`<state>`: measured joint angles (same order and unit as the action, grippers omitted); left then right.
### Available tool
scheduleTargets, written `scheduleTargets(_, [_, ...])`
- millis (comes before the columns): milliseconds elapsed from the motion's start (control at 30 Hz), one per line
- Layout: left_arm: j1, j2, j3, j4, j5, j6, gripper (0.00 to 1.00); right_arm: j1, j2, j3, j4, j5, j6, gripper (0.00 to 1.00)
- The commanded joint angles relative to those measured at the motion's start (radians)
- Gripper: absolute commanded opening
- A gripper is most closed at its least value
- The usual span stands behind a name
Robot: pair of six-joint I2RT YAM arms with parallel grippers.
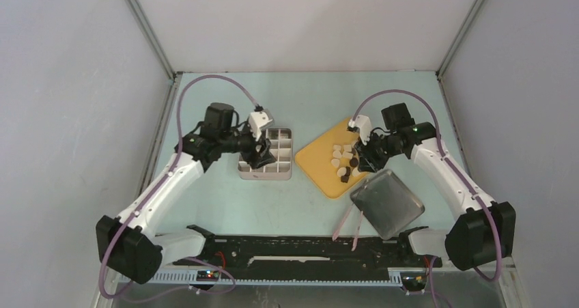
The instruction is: Pack the chocolate
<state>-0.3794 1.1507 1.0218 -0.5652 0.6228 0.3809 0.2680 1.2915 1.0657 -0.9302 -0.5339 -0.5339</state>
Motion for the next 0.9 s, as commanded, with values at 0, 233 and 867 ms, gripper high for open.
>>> scheduleTargets(0, [-0.17, 0.065, 0.006, 0.026, -0.058, -0.006, 0.72, -0.047, -0.028, 0.015, 0.044, -0.031, 0.013, 0.29])
scheduleTargets(233, [-0.55, 0.293, 0.123, 0.134, -0.387, -0.321, 0.69, -0.246, -0.156, -0.002, 0.123, -0.014, 0.204, 0.52])
scheduleTargets(867, [-0.873, 0.744, 0.358, 0.156, -0.512, -0.492, 0.56, -0.57, -0.464, -0.141, 0.286, -0.035, 0.429, 0.71])
